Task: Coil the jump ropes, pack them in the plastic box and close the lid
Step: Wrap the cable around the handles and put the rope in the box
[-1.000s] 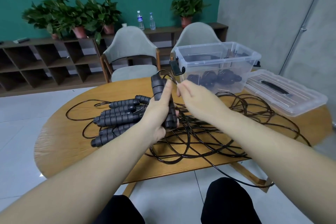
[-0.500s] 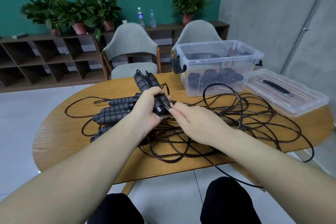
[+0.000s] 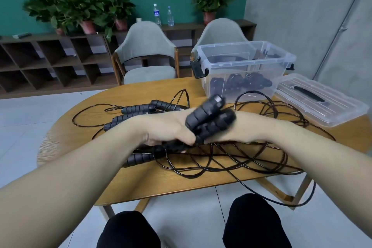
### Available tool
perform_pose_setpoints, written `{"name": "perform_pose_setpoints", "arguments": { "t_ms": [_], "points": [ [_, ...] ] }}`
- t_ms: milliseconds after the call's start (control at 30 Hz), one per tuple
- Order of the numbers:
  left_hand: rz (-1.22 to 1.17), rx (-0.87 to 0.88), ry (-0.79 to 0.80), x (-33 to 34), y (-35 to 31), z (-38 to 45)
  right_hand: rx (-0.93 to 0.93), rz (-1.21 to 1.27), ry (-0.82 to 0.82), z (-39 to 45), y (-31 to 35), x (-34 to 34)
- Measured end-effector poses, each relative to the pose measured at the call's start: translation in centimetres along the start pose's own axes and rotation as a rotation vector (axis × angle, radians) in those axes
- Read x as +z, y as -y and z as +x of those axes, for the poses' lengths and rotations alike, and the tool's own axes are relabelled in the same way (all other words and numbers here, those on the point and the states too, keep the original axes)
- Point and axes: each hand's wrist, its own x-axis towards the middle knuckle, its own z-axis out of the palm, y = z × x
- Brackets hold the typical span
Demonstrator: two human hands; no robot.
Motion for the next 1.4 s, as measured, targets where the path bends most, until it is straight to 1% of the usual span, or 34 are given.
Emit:
{"name": "perform_pose_setpoints", "arguments": {
  "t_ms": [67,133,233,300,400,500,567,600,667,700,800,867,933,1033,1100,1200,1267,1333,1400],
  "points": [
    [0.428,-0.04,0.02,1.1,-1.7,0.1,0.003,-0.066,0.051,0.6,-0.3,-0.6],
    [0.711,-0.089,-0.032,1.9,-3.1,0.3,0.037,-0.161,0.062,1.0,-0.1,-1.3],
    [0.95,-0.186,-0.092,2.5,-3.1,0.9,0.083,-0.167,-0.022,1.0,0.8,-2.3],
    [1.113,-0.264,-0.172,2.5,-2.4,1.2,0.102,-0.189,-0.106,0.7,1.4,-2.9],
    [1.201,-0.349,-0.284,2.1,-1.5,1.7,0.117,-0.17,-0.18,0.3,2.8,-3.1],
    [1.24,-0.35,-0.416,1.9,-1.1,2.2,0.107,-0.186,-0.248,-0.1,4.7,-2.4],
    [1.207,-0.351,-0.516,1.2,-0.9,2.4,0.082,-0.216,-0.326,-0.6,5.8,-1.7],
    [1.145,-0.367,-0.536,0.8,-0.7,2.4,0.07,-0.209,-0.366,-0.8,6.1,-1.3],
    [0.929,-0.4,-0.563,-0.2,-0.1,2.2,0.036,-0.173,-0.421,-1.3,6.4,-0.2],
    [0.776,-0.391,-0.582,-0.7,0.4,1.9,0.02,-0.141,-0.422,-1.4,6.5,0.5],
    [0.146,-0.238,-0.622,-1.2,2.2,1.2,0.008,-0.055,-0.397,-1.7,6.0,2.4],
    [-0.17,-0.141,-0.569,-0.9,2.5,0.9,0.015,0.031,-0.391,-1.8,5.4,3.3],
    [-0.353,-0.055,-0.532,-0.3,2.3,0.7,0.006,0.1,-0.356,-1.9,4.8,3.9],
    [-0.52,0.04,-0.493,0.1,2.2,0.4,0.032,0.095,-0.295,-2.2,3.9,4.1],
    [-0.558,0.088,-0.448,0.4,2.5,0.1,0.075,0.098,-0.234,-2.4,3.1,3.9],
    [-0.449,0.126,-0.339,0.7,2.4,-0.4,0.083,0.081,-0.157,-2.5,2.4,3.4],
    [-0.275,0.141,-0.25,0.9,2.0,-0.8,0.116,0.019,-0.086,-2.4,2.1,2.8],
    [0.008,0.147,-0.2,0.9,1.4,-1.1,0.151,-0.038,-0.027,-2.5,1.7,2.0],
    [0.272,0.144,-0.159,1.0,0.4,-1.4,0.142,-0.133,-0.012,-2.7,1.4,1.1]
  ]
}}
